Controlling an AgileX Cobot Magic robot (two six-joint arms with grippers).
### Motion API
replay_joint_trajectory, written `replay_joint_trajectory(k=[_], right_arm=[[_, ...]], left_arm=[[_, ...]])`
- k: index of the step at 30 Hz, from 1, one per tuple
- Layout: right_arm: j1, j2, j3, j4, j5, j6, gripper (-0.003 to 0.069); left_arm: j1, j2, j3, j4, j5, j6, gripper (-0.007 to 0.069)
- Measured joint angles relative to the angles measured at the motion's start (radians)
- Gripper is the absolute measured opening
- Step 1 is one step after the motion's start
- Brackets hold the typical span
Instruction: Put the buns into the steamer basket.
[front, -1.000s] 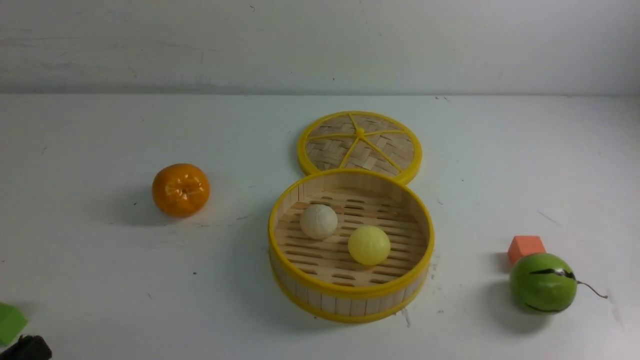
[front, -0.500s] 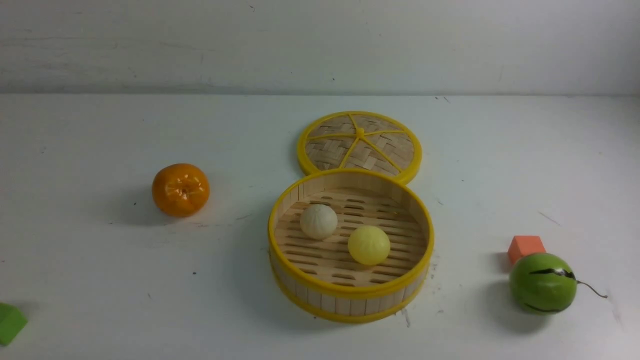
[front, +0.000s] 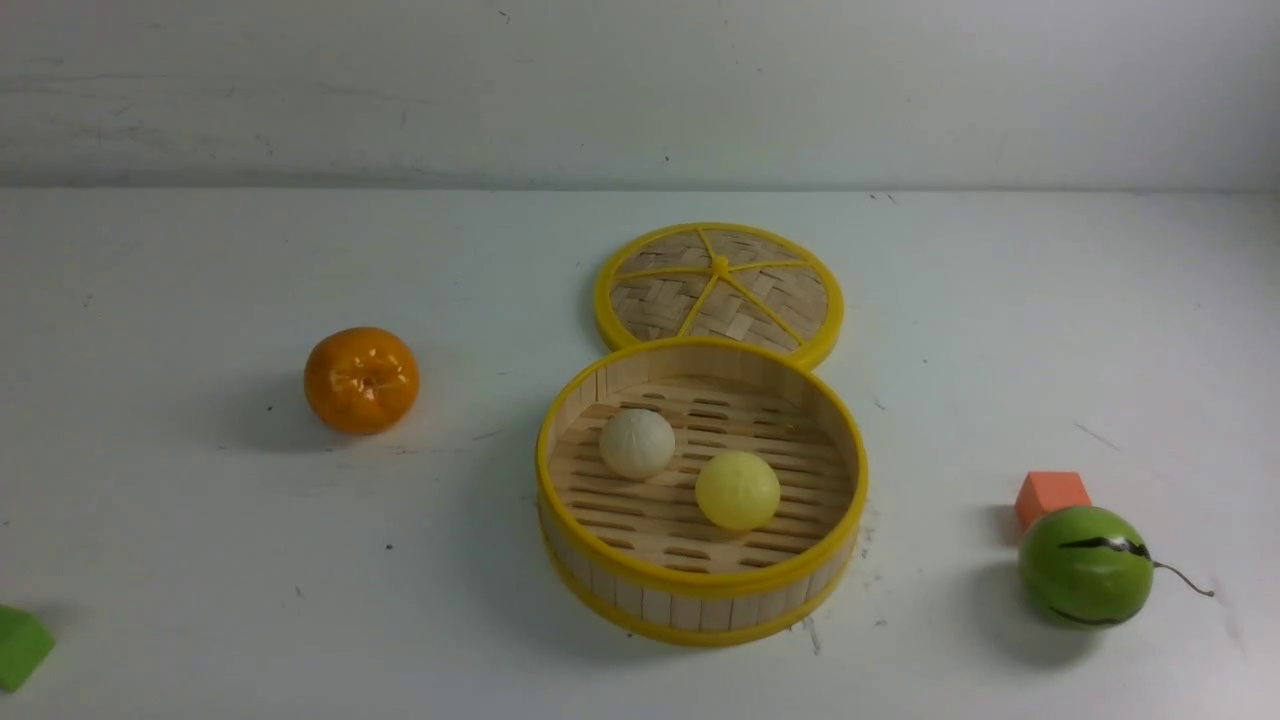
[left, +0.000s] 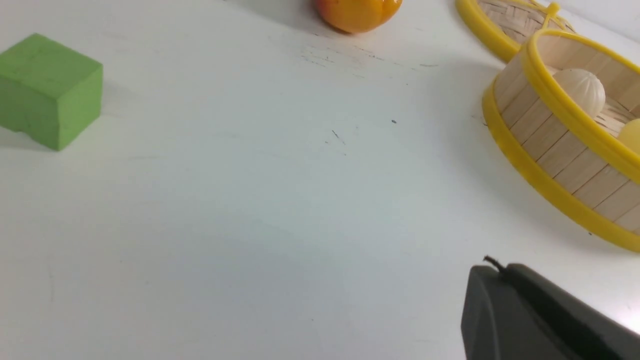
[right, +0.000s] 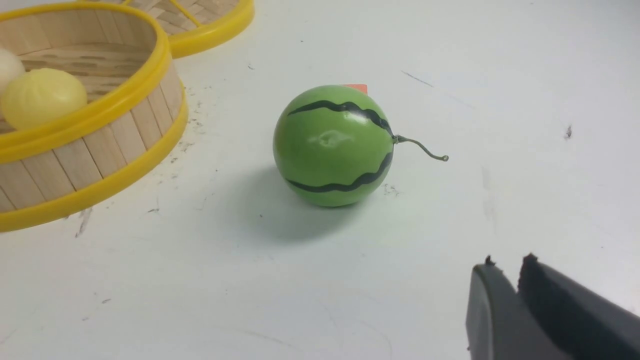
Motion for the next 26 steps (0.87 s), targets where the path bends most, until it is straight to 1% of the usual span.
replay_joint_trajectory(k=[26], right_arm=[[0.000, 0.000, 0.000, 0.000, 0.000, 0.000, 0.0120]], left_arm=[[0.000, 0.000, 0.000, 0.000, 0.000, 0.000, -0.0006]])
